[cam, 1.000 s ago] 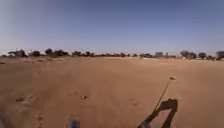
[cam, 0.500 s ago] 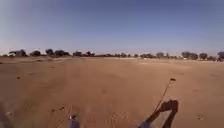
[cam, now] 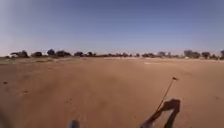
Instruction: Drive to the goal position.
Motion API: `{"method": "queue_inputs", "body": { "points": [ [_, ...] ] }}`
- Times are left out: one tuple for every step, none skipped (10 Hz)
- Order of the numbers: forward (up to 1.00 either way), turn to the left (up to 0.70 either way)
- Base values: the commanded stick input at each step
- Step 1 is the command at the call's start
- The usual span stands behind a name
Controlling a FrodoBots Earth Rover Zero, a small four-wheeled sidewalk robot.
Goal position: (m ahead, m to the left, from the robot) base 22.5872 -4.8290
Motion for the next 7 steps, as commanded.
{"method": "queue_inputs", "body": {
  "points": [
    [1.0, 0.0],
    [1.0, 0.0],
    [1.0, 0.0],
    [1.0, 0.0],
    [1.0, 0.0],
    [1.0, 0.0],
    [1.0, 0.0]
  ]
}}
